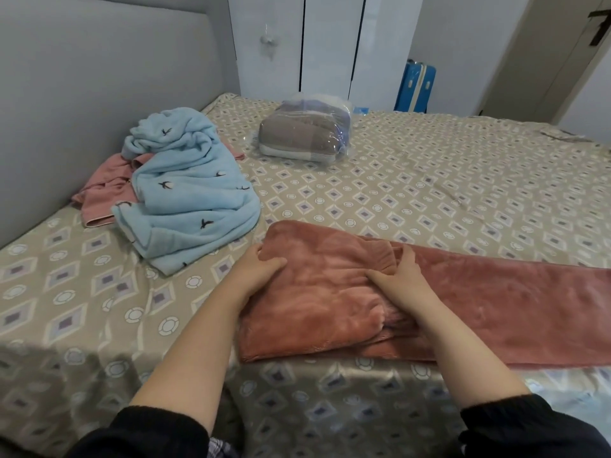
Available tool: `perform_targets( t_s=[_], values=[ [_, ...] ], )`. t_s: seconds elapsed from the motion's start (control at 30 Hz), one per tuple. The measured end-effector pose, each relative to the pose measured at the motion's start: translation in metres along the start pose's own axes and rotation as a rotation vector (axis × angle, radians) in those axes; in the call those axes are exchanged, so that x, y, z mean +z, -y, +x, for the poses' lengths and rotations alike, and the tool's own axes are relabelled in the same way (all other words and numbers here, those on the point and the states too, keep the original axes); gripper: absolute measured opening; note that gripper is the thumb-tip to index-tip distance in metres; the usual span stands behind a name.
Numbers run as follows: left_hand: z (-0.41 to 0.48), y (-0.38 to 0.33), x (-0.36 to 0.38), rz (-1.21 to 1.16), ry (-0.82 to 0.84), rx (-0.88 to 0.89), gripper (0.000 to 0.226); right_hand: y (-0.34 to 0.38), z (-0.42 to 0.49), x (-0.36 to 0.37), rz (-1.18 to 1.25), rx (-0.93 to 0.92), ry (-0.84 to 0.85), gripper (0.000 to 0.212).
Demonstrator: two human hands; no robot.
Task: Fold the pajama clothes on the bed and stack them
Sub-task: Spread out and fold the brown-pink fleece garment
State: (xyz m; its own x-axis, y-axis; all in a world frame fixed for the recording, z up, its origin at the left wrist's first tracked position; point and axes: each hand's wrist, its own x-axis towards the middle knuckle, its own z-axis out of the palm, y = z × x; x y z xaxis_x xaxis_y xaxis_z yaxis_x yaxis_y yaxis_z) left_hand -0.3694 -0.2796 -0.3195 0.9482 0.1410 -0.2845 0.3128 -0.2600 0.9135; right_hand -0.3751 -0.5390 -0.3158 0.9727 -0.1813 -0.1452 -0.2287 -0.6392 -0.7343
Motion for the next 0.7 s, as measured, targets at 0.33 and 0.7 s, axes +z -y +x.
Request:
perform_targets(
  t_s=[0.33, 0.7],
  values=[
    [-0.005, 0.008, -0.009, -0.124, 0.195, -0.111, 0.059, 0.005, 0.005, 0.0, -0.067, -0.067, 0.036, 0.086],
    [-0.028, 0.009, -0.018, -0.237, 0.035, -0.11, 0.024, 0.009, -0.033, 0.012, -0.385, -0.219, 0.089, 0.069]
  ],
)
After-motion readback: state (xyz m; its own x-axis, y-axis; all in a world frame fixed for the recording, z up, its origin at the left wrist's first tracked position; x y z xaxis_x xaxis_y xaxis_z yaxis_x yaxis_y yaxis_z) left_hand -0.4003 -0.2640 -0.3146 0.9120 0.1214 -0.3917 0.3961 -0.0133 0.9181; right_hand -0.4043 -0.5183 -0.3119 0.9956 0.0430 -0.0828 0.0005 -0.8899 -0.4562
